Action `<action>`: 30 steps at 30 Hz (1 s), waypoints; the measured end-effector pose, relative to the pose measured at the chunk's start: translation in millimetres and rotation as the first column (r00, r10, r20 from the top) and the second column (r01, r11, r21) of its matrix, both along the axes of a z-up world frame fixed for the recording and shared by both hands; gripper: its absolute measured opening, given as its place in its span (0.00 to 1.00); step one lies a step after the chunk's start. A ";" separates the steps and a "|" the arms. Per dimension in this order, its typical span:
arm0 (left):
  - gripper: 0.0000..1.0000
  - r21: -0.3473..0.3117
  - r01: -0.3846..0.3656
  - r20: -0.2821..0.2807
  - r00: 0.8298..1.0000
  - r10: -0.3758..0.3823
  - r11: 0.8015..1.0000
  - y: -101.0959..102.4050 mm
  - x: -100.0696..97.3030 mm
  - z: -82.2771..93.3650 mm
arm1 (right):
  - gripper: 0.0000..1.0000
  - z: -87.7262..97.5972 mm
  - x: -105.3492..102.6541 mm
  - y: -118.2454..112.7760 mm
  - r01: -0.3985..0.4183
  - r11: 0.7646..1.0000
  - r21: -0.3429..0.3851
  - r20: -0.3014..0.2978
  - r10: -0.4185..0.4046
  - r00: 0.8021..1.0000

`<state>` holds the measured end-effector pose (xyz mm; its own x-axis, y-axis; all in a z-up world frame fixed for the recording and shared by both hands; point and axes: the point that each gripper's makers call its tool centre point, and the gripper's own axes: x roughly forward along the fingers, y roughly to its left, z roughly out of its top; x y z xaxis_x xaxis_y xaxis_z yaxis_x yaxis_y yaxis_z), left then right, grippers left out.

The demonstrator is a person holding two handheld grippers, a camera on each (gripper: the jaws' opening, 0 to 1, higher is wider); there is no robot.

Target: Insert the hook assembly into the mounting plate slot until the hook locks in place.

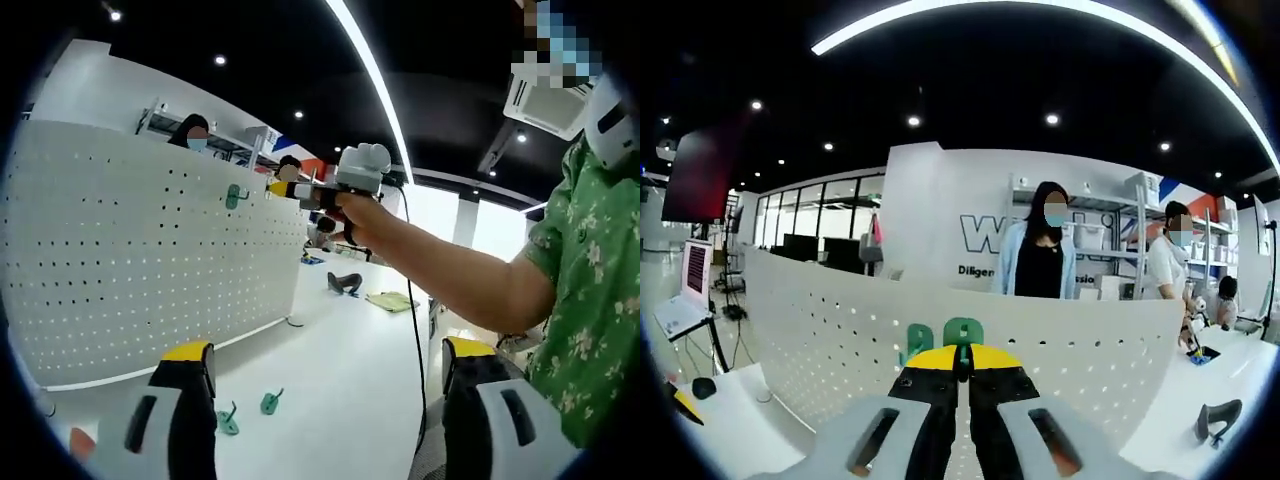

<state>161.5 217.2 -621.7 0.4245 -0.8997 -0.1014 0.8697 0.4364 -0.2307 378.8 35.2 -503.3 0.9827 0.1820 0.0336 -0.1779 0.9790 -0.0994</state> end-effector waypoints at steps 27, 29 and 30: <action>0.96 0.010 -0.003 -0.019 1.000 0.003 1.000 3.5 8.2 -7.6 | 0.01 -4.5 25.6 -6.6 0.034 0.999 0.016 -0.001 -0.034 0.999; 0.95 0.011 -0.003 -0.020 1.000 0.004 1.000 3.7 8.9 -8.2 | 0.01 -4.4 27.5 -7.5 0.038 0.999 0.020 0.000 -0.038 0.999; 0.95 0.012 -0.003 -0.020 1.000 0.004 1.000 3.8 9.1 -8.4 | 0.01 -4.4 28.1 -7.9 0.040 0.999 0.020 0.002 -0.040 0.999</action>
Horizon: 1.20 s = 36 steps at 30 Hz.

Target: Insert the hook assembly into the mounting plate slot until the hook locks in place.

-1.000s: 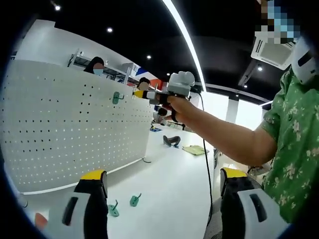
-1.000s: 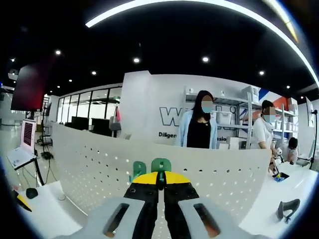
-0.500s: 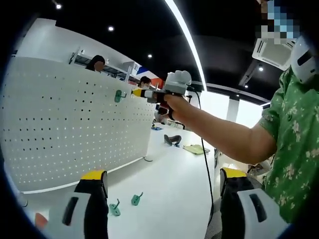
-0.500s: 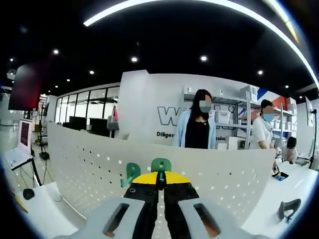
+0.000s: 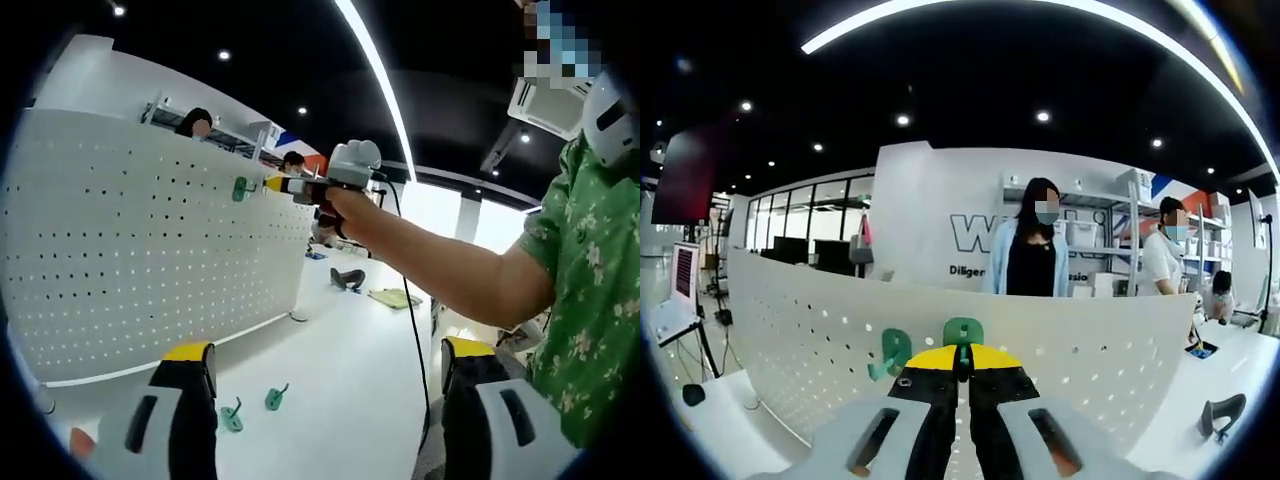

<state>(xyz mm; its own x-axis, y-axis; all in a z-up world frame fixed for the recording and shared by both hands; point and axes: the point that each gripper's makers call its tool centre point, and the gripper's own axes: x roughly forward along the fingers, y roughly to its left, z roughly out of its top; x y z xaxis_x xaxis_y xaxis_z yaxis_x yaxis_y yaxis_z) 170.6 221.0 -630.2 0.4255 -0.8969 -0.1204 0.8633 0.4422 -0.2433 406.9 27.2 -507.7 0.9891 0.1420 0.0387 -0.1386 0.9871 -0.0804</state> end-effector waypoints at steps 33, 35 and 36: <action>0.96 0.010 -0.036 0.169 0.985 0.033 0.999 3.2 10.6 13.1 | 0.01 -2.6 8.5 -2.0 0.011 1.000 0.007 0.008 -0.011 1.000; 0.95 0.008 -0.034 0.186 0.982 0.032 0.999 3.5 10.8 15.2 | 0.01 -2.8 8.4 -2.1 0.011 1.000 0.006 0.008 -0.011 1.000; 0.94 0.004 -0.035 0.194 0.980 0.033 0.999 3.5 10.9 16.7 | 0.01 -2.9 8.4 -2.1 0.011 1.000 0.006 0.008 -0.011 1.000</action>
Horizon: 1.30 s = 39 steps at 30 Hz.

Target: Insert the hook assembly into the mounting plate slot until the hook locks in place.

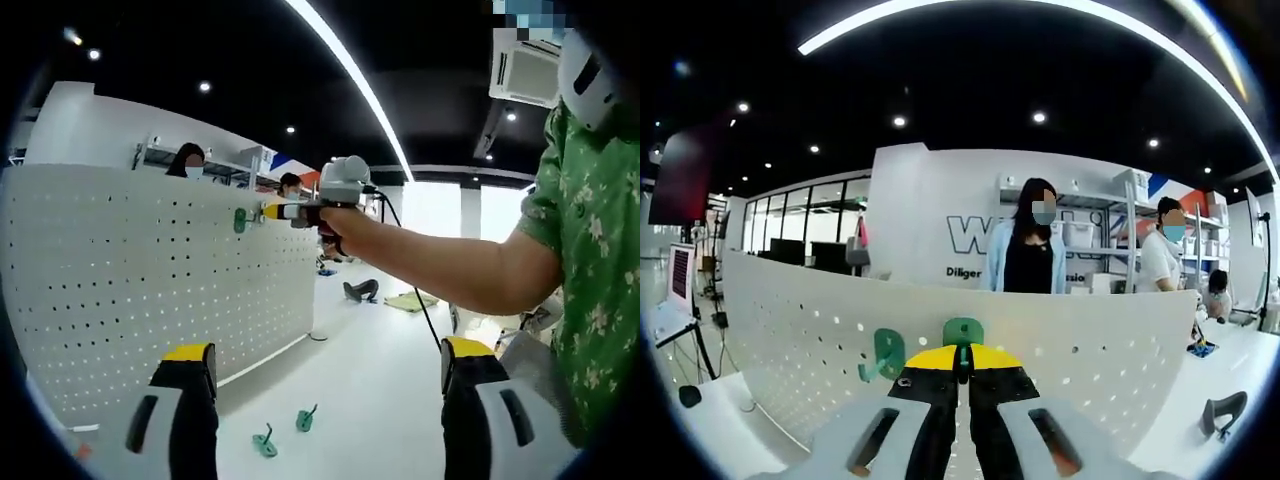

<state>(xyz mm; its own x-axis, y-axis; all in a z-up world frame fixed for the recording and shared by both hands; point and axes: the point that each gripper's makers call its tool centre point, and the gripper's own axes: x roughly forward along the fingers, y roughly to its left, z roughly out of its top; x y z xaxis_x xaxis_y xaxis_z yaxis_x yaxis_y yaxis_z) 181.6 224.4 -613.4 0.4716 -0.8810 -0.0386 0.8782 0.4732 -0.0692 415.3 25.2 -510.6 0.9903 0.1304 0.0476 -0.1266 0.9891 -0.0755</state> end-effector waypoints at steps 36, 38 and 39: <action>0.94 0.000 0.015 -0.043 0.999 -0.015 1.000 1.5 -0.8 -4.6 | 0.01 -14.5 1.0 4.0 -0.002 1.000 -0.009 -0.024 0.002 1.000; 0.94 -0.002 0.016 -0.045 0.999 -0.017 1.000 1.3 -0.9 -4.6 | 0.01 -15.4 1.7 4.0 -0.002 1.000 -0.012 -0.026 0.002 1.000; 0.94 -0.003 0.017 -0.046 0.999 -0.017 1.000 1.2 -0.7 -4.8 | 0.01 -15.7 1.8 3.8 -0.001 1.000 -0.013 -0.026 0.001 1.000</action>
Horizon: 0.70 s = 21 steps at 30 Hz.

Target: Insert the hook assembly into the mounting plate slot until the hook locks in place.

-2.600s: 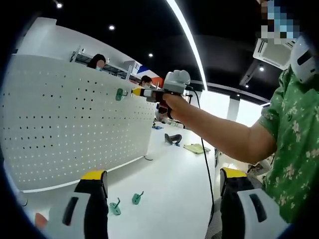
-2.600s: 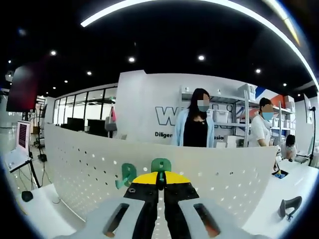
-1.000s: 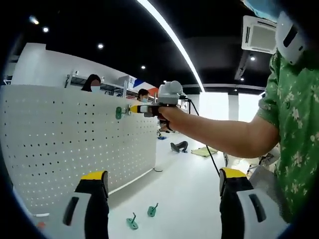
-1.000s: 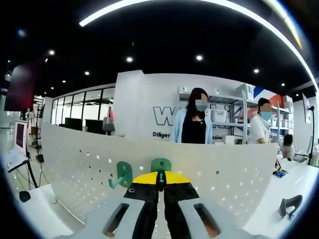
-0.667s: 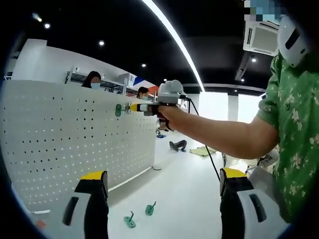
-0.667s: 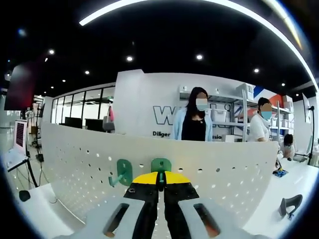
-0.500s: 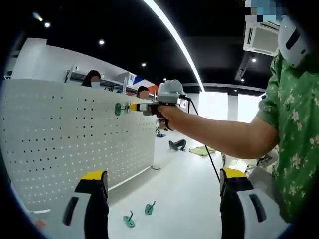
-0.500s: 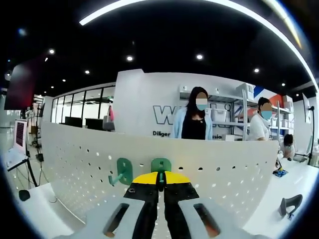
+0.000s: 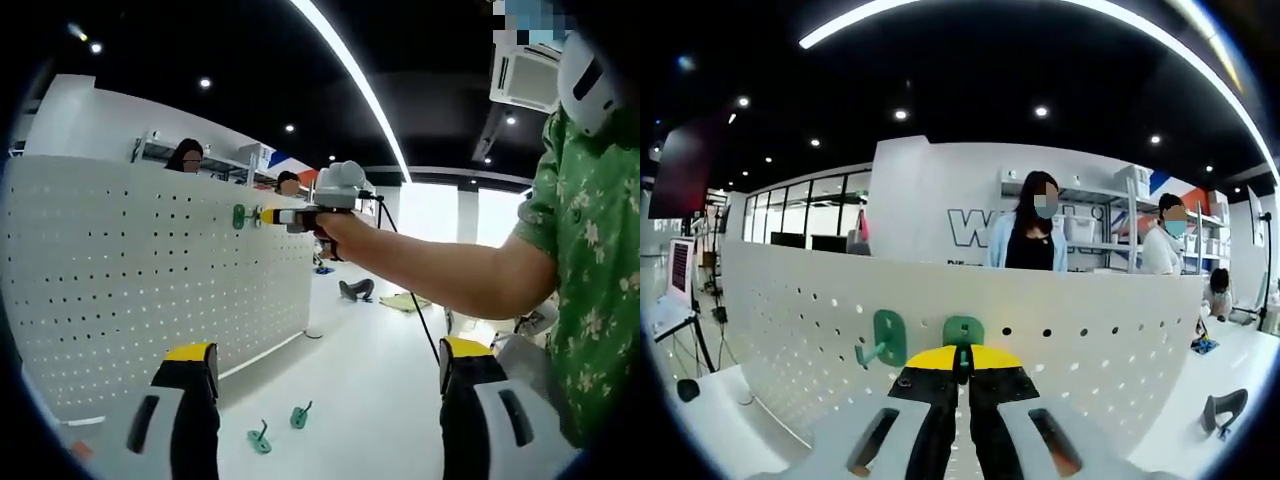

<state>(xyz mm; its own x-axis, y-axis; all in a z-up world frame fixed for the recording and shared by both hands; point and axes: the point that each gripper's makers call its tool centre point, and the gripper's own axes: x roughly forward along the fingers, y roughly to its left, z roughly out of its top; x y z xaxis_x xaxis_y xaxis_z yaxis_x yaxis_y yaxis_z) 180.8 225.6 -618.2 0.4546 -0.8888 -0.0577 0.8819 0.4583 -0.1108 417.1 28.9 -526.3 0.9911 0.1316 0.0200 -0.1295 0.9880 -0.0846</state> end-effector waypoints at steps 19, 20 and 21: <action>0.91 0.002 0.018 -0.020 1.000 -0.018 1.000 -3.5 -0.6 -4.9 | 0.01 -0.4 -0.5 1.7 0.005 0.998 -0.060 0.006 -0.004 1.000; 0.91 0.000 0.019 -0.019 1.000 -0.019 1.000 -3.7 -0.4 -4.6 | 0.01 -0.5 -0.6 1.8 0.004 0.998 -0.055 0.006 -0.004 1.000; 0.91 -0.001 0.019 -0.019 1.000 -0.019 1.000 -3.6 -0.2 -4.1 | 0.01 -0.8 0.1 1.4 0.003 0.999 -0.052 0.003 -0.003 1.000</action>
<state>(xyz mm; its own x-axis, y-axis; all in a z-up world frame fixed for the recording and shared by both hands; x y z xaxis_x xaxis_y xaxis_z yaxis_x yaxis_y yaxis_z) 180.7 222.0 -622.3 0.4368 -0.8972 -0.0653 0.8880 0.4416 -0.1280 417.2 30.3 -527.1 0.9914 0.1297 0.0163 -0.1263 0.9826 -0.1362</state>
